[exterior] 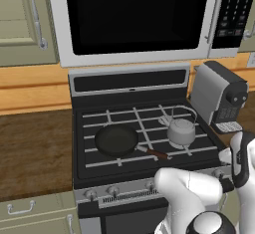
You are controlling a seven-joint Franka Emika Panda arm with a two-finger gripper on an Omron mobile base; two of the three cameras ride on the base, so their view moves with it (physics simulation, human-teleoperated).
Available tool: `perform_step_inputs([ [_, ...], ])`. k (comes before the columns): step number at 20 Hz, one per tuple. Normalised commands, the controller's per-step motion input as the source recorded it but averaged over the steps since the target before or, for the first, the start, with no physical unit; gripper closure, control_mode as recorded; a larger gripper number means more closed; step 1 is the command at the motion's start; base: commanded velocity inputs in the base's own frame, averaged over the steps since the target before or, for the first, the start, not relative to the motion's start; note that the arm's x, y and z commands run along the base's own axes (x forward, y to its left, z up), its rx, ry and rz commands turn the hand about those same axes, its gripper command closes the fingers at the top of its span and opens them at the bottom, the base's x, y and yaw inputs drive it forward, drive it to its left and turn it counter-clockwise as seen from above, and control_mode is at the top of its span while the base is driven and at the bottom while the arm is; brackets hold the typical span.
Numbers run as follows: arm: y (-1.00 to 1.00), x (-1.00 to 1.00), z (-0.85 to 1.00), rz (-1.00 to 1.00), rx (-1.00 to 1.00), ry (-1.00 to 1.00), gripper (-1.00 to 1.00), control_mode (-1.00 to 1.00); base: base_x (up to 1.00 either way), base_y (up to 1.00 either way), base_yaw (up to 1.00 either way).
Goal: Pick the kettle from the counter and place it on a stove burner. Then turn the burner on.
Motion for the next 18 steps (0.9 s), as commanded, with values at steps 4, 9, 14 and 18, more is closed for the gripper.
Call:
perform_step_inputs([
  [4,0.0,0.0,-0.31,0.0,0.0,0.0,-1.0,-1.0,0.0,0.0,0.0],
  [9,0.0,0.18,-0.24,0.0,0.0,0.0,-1.0,-1.0,0.0,0.0,0.0],
  [14,0.0,0.21,-0.14,0.0,0.0,0.0,-1.0,-1.0,0.0,0.0,0.0],
  [18,-0.16,0.12,-0.12,0.0,0.0,0.0,-1.0,-1.0,0.0,0.0,0.0],
])
